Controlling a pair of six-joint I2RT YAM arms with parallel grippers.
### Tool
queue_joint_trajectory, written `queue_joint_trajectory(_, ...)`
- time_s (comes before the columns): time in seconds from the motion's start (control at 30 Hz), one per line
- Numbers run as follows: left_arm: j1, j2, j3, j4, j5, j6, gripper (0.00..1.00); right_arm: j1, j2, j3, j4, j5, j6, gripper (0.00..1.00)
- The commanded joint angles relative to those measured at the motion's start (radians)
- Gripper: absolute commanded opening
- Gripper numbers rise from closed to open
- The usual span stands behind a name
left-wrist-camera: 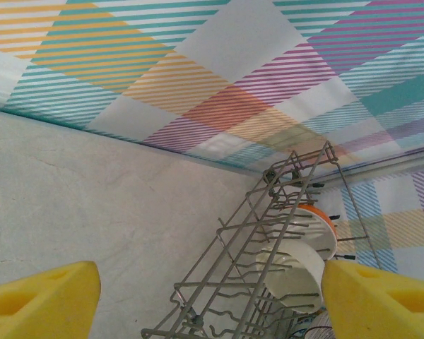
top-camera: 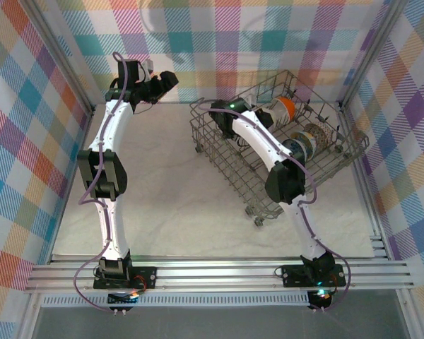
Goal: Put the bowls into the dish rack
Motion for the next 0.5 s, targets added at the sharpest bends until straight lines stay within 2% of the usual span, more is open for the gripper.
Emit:
queue_joint_trajectory(0.0, -0.011, -0.045, 0.004, 0.026, 0.018, -0.01, 0.82, -0.008, 0.011, 0.011, -0.205, 0.013, 0.12, 0.0)
queue_joint_trajectory(0.3, -0.012, -0.046, 0.002, 0.023, 0.018, -0.009, 0.82, -0.015, 0.026, 0.025, -0.198, 0.015, 0.126, 0.0)
queue_joint_trajectory(0.47, -0.013, -0.044, 0.002, 0.024, 0.02, -0.009, 0.82, -0.016, 0.028, 0.026, -0.139, 0.034, 0.073, 0.0)
